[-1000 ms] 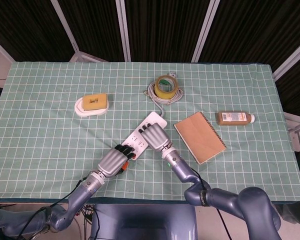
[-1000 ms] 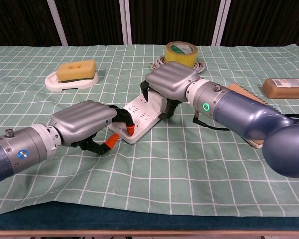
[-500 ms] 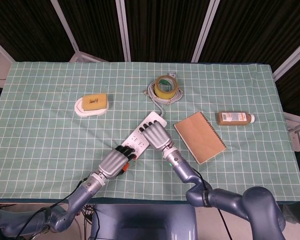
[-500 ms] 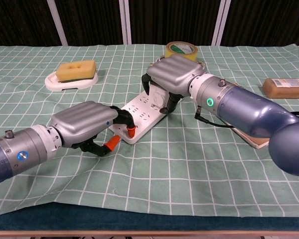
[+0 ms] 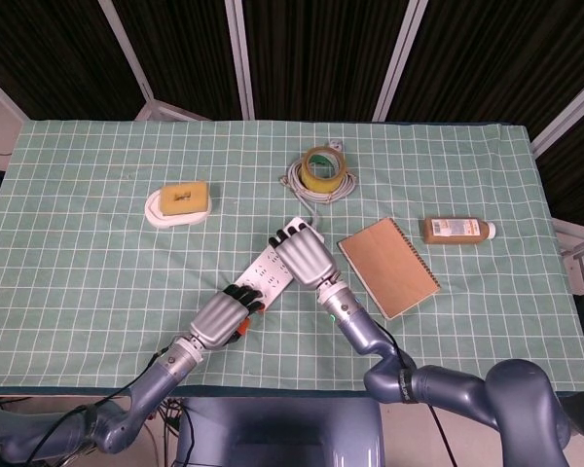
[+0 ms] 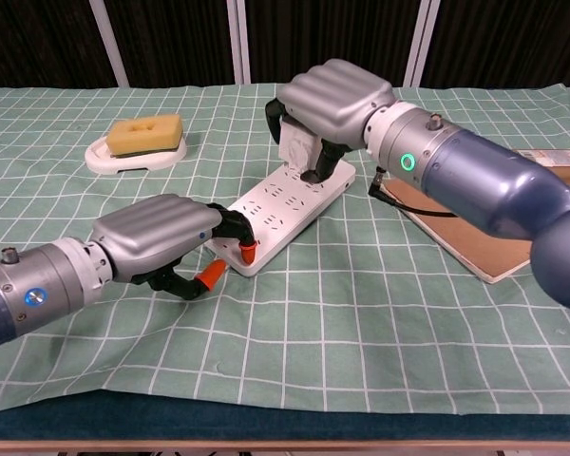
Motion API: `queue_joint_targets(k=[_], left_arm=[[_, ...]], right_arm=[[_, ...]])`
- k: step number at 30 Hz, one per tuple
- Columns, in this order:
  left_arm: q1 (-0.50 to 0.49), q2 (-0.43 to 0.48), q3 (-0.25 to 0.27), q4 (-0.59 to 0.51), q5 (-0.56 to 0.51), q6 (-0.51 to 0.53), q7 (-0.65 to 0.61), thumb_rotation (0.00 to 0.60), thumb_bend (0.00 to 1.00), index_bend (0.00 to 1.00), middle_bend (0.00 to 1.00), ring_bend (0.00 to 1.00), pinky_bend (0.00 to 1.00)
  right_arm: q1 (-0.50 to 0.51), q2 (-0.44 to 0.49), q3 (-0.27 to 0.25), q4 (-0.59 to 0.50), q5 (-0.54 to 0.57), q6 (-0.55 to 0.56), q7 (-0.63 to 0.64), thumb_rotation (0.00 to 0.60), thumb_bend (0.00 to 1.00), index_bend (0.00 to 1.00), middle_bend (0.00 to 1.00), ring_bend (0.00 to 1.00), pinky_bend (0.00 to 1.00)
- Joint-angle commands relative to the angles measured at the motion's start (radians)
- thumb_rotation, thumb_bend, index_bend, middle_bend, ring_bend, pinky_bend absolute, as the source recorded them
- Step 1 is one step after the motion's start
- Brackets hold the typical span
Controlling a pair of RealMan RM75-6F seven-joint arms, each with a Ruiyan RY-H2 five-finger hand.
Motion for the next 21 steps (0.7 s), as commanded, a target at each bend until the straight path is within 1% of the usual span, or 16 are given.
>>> queue_joint_targets(k=[1, 4, 5, 8, 15, 17, 20, 21], left_arm=[[0.001, 0.008, -0.022, -0.014, 0.002, 0.023, -0.011, 0.6, 0.59, 0.36, 0.29, 0.19, 0.29], [-0.001, 0.021, -0.053, -0.031, 0.004, 0.051, -0.026, 0.6, 0.58, 0.34, 0.29, 0.19, 0.28], [-0.001, 0.028, -0.07, -0.039, 0.007, 0.067, -0.035, 0.6, 0.57, 0.34, 0.29, 0.19, 0.28], [-0.002, 0.042, -0.106, -0.056, 0.014, 0.103, -0.06, 0.6, 0.52, 0.32, 0.28, 0.19, 0.28], [0.013, 0.084, -0.167, -0.089, 0.026, 0.19, -0.103, 0.6, 0.34, 0.3, 0.27, 0.18, 0.25], [0.025, 0.109, -0.173, -0.101, 0.029, 0.214, -0.108, 0.6, 0.32, 0.29, 0.26, 0.18, 0.24], [0.051, 0.153, -0.166, -0.124, 0.036, 0.244, -0.111, 0.6, 0.31, 0.29, 0.26, 0.18, 0.23], [0.062, 0.17, -0.16, -0.131, 0.039, 0.256, -0.113, 0.6, 0.3, 0.29, 0.26, 0.17, 0.23]], right_arm=[[-0.011, 0.037, 0.015, -0.057, -0.003, 0.038, -0.038, 0.6, 0.8, 0.66, 0.53, 0.49, 0.55], [-0.021, 0.066, 0.023, -0.104, -0.004, 0.069, -0.065, 0.6, 0.8, 0.66, 0.53, 0.49, 0.55], [-0.027, 0.081, 0.027, -0.127, -0.003, 0.081, -0.077, 0.6, 0.8, 0.66, 0.53, 0.49, 0.55], [-0.041, 0.111, 0.033, -0.171, 0.005, 0.102, -0.096, 0.6, 0.8, 0.66, 0.53, 0.49, 0.55], [-0.073, 0.177, 0.024, -0.249, 0.019, 0.13, -0.14, 0.6, 0.8, 0.65, 0.53, 0.49, 0.56], [-0.088, 0.196, 0.017, -0.268, 0.033, 0.134, -0.147, 0.6, 0.8, 0.64, 0.53, 0.48, 0.59], [-0.113, 0.224, 0.002, -0.289, 0.052, 0.139, -0.155, 0.6, 0.8, 0.58, 0.51, 0.44, 0.63], [-0.122, 0.231, -0.004, -0.295, 0.06, 0.141, -0.154, 0.6, 0.8, 0.56, 0.5, 0.42, 0.61]])
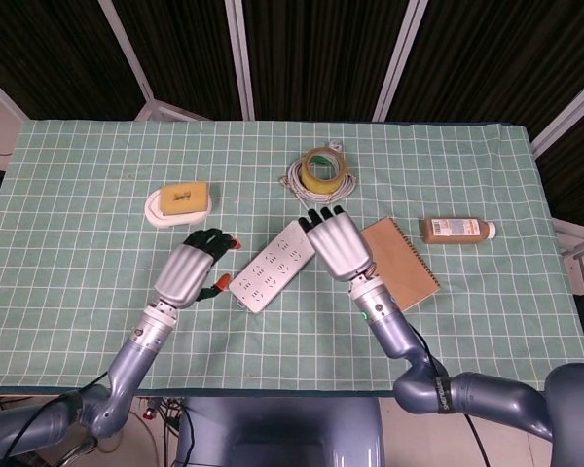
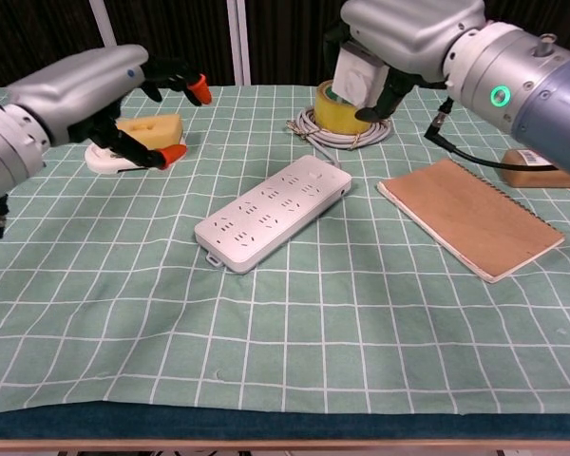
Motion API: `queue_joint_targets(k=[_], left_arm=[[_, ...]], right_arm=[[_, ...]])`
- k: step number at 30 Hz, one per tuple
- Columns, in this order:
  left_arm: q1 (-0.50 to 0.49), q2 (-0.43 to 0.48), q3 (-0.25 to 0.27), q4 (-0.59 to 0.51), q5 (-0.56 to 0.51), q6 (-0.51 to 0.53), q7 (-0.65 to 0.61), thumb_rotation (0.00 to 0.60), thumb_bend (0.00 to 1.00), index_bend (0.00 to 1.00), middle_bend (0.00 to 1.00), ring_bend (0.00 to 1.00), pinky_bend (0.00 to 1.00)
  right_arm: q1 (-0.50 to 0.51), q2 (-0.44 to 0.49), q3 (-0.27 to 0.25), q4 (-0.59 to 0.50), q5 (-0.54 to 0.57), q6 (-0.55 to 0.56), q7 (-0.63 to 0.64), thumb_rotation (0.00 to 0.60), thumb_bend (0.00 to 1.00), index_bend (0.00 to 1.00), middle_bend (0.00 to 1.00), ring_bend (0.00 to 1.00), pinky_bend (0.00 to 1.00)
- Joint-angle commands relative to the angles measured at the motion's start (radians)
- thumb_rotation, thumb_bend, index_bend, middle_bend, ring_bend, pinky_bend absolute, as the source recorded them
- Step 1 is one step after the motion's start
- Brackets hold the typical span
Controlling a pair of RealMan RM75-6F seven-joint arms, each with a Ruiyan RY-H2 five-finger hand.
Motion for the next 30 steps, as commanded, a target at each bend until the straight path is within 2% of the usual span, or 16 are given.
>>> queue_joint_targets(k=[1, 3, 9, 11, 13, 16, 21, 24, 30], left_arm=[[0.04, 0.055, 0.014, -0.031, 0.014, 0.041, -0.01, 0.6, 0.3, 0.29, 0.25, 0.17, 0.23], [0.069, 0.086, 0.031, -0.047, 0.024, 0.07, -0.02, 0.6, 0.27, 0.29, 0.25, 0.17, 0.22], [0.161, 0.172, 0.082, -0.08, 0.044, 0.16, -0.056, 0.6, 0.21, 0.27, 0.24, 0.16, 0.21], [0.187, 0.193, 0.093, -0.086, 0.043, 0.185, -0.068, 0.6, 0.2, 0.26, 0.24, 0.16, 0.2], [0.221, 0.217, 0.104, -0.096, 0.038, 0.217, -0.093, 0.6, 0.19, 0.26, 0.24, 0.15, 0.2], [0.26, 0.243, 0.117, -0.103, 0.039, 0.253, -0.129, 0.6, 0.18, 0.25, 0.23, 0.15, 0.2], [0.315, 0.277, 0.14, -0.099, 0.034, 0.294, -0.168, 0.6, 0.18, 0.24, 0.22, 0.14, 0.18], [0.346, 0.291, 0.152, -0.084, 0.035, 0.318, -0.195, 0.6, 0.17, 0.21, 0.2, 0.12, 0.17], [0.411, 0.323, 0.19, -0.031, 0.044, 0.357, -0.253, 0.6, 0.11, 0.08, 0.11, 0.07, 0.11]], right_arm=[[-0.029, 0.023, -0.02, -0.018, 0.026, 0.006, -0.003, 0.6, 0.78, 0.54, 0.49, 0.41, 0.54], [-0.049, 0.033, -0.035, -0.021, 0.045, 0.008, -0.004, 0.6, 0.74, 0.49, 0.46, 0.38, 0.42], [-0.101, 0.051, -0.076, -0.016, 0.099, 0.023, -0.021, 0.6, 0.62, 0.33, 0.36, 0.29, 0.31], [-0.113, 0.053, -0.087, -0.012, 0.106, 0.029, -0.028, 0.6, 0.57, 0.25, 0.3, 0.24, 0.26], [-0.126, 0.053, -0.102, -0.001, 0.112, 0.038, -0.038, 0.6, 0.49, 0.1, 0.2, 0.15, 0.18], [-0.145, 0.048, -0.111, 0.007, 0.133, 0.052, -0.046, 0.6, 0.4, 0.0, 0.09, 0.06, 0.11], [-0.175, 0.048, -0.121, 0.01, 0.121, 0.096, -0.032, 0.6, 0.35, 0.0, 0.0, 0.0, 0.03], [-0.204, 0.064, -0.135, 0.003, 0.083, 0.134, 0.013, 0.6, 0.35, 0.0, 0.0, 0.0, 0.01], [-0.33, 0.145, -0.192, -0.056, -0.022, 0.257, 0.233, 0.6, 0.3, 0.0, 0.0, 0.0, 0.0]])
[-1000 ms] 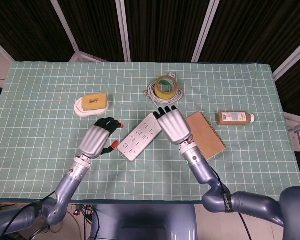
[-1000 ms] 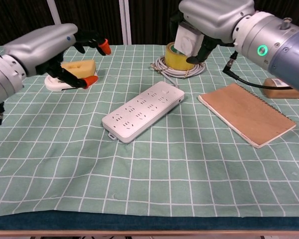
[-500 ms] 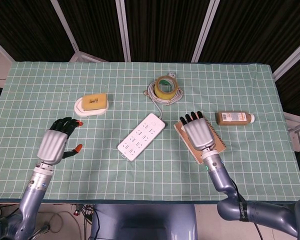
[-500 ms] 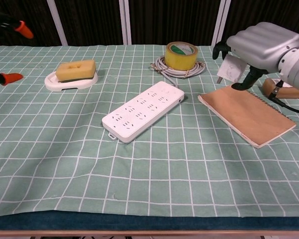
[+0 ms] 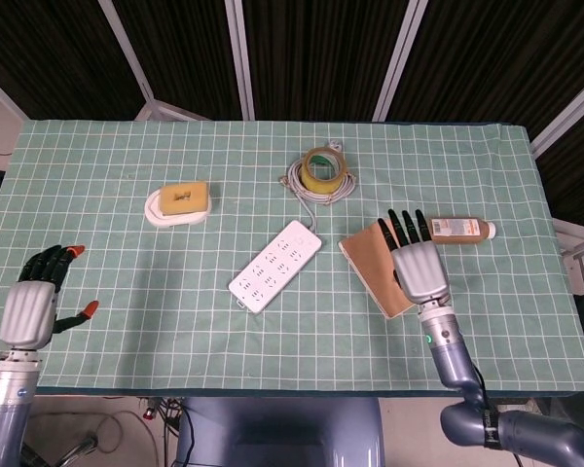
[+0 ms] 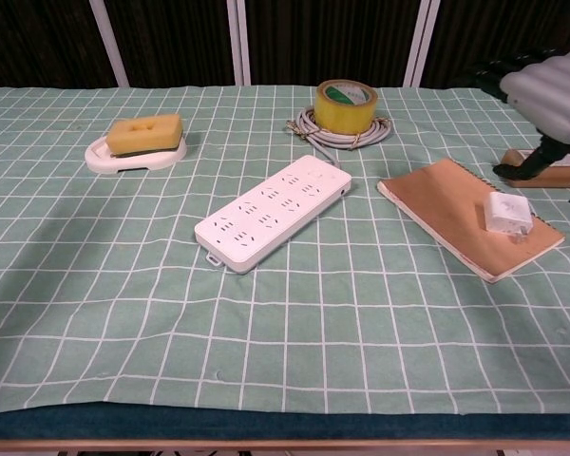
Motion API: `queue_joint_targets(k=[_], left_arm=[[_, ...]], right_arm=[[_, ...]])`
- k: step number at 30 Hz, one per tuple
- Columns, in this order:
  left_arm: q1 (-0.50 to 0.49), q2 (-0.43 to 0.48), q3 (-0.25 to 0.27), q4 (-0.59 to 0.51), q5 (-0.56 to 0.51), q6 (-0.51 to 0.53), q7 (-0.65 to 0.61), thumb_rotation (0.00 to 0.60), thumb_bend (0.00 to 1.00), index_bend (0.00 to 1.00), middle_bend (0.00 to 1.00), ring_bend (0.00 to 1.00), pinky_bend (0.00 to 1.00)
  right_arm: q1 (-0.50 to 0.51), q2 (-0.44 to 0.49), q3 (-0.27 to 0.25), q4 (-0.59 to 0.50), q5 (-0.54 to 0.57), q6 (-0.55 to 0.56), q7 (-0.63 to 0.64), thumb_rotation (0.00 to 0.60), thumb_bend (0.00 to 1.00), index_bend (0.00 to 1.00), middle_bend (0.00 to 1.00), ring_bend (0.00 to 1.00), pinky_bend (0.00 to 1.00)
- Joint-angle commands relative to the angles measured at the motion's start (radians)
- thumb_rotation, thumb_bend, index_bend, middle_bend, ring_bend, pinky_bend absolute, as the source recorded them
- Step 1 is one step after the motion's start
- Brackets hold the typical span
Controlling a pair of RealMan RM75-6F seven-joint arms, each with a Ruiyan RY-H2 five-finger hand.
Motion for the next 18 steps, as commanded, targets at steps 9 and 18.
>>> queue_joint_targets(k=[9, 18], left_arm=[[0.121, 0.051, 0.076, 0.155, 0.044, 0.085, -0.114, 0.6, 0.01, 0.0, 0.03, 0.01, 0.06], [0.181, 0.043, 0.082, 0.273, 0.034, 0.104, -0.214, 0.6, 0.01, 0.0, 0.0, 0.0, 0.03]], right_arm=[[-0.324, 0.199, -0.172, 0.006, -0.233, 0.32, 0.497, 0.6, 0.16, 0.0, 0.0, 0.0, 0.0], [-0.442, 0.258, -0.191, 0.104, -0.263, 0.412, 0.681, 0.6, 0.13, 0.0, 0.0, 0.0, 0.0]])
